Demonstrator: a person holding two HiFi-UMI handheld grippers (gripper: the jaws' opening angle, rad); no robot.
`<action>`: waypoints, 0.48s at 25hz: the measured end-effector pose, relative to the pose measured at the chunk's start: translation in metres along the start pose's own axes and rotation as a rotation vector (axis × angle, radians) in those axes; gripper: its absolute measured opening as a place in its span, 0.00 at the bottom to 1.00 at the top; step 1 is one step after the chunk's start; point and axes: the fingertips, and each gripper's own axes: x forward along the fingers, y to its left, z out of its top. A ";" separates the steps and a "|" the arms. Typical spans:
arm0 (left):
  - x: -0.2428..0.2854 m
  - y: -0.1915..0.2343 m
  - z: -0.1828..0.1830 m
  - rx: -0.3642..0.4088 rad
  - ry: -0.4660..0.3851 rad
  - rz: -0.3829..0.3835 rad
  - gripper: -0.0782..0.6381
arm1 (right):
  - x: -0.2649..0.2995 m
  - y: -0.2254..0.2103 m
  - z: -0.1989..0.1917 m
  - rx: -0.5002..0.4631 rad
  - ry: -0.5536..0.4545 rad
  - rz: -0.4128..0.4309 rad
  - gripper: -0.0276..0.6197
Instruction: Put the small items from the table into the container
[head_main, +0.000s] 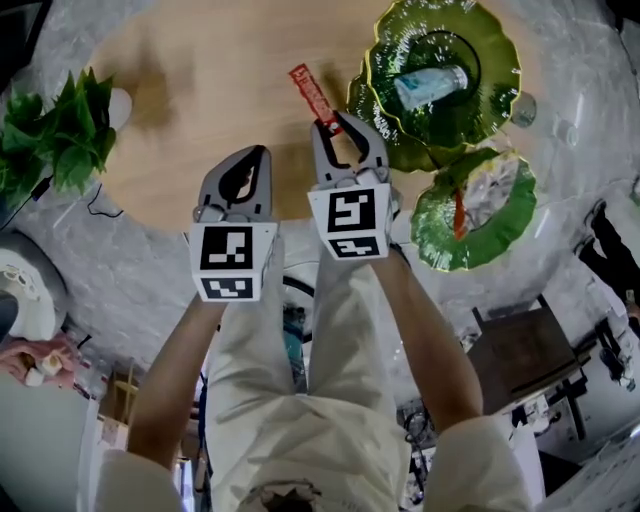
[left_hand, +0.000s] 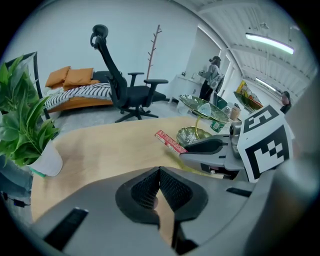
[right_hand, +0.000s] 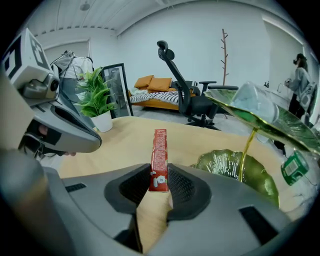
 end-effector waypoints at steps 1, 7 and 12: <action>0.001 -0.002 0.001 0.003 0.001 -0.002 0.12 | -0.002 -0.003 -0.002 0.008 0.000 -0.008 0.20; 0.007 -0.019 0.003 0.022 0.007 -0.015 0.12 | -0.012 -0.018 -0.014 0.046 -0.005 -0.055 0.20; 0.012 -0.030 0.005 0.037 0.012 -0.025 0.12 | -0.020 -0.032 -0.021 0.072 -0.012 -0.094 0.20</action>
